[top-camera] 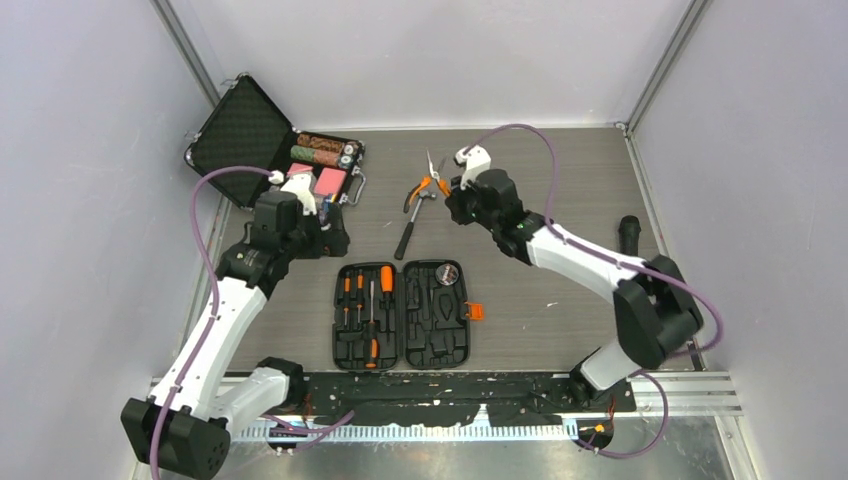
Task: Pack the tool kit
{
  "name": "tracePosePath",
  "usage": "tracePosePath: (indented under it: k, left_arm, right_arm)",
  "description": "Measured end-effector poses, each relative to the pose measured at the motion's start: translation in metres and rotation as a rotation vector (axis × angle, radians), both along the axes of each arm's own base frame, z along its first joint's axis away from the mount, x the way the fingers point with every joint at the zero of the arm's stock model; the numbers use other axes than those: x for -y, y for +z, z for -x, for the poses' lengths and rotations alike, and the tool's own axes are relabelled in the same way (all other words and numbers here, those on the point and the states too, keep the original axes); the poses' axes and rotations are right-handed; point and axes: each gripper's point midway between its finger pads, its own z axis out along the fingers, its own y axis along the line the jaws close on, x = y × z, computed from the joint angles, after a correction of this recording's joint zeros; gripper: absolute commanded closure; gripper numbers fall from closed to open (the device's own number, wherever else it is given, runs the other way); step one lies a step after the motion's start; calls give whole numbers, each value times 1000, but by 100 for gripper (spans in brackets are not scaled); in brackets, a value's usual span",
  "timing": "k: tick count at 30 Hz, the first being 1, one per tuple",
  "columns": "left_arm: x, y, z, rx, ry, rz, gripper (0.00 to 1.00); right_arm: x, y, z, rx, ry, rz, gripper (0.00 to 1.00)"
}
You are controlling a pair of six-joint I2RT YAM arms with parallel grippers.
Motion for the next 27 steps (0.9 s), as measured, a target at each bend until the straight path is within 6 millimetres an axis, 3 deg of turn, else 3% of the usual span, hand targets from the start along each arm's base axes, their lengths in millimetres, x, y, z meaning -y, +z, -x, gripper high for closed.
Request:
tracePosePath:
  k: [3,10,14,17,23,27]
  left_arm:
    - [27,11,2,27,-82,133,1]
    - [103,74,21,173,-330,424,1]
    - [142,99,39,224,-467,535,5]
    - [161,104,45,234,-515,593,12]
    - [194,104,36,211,-545,675,53]
    - [221,90,34,151,-577,712,57]
  right_arm:
    - [2,14,26,41,60,-58,95]
    - [0,50,80,153,193,-262,95]
    - [-3,66,96,186,242,-353,95]
    - [-6,75,106,202,275,-400,95]
    - [-8,81,122,205,315,-443,95]
    - [-5,82,128,201,312,-461,95]
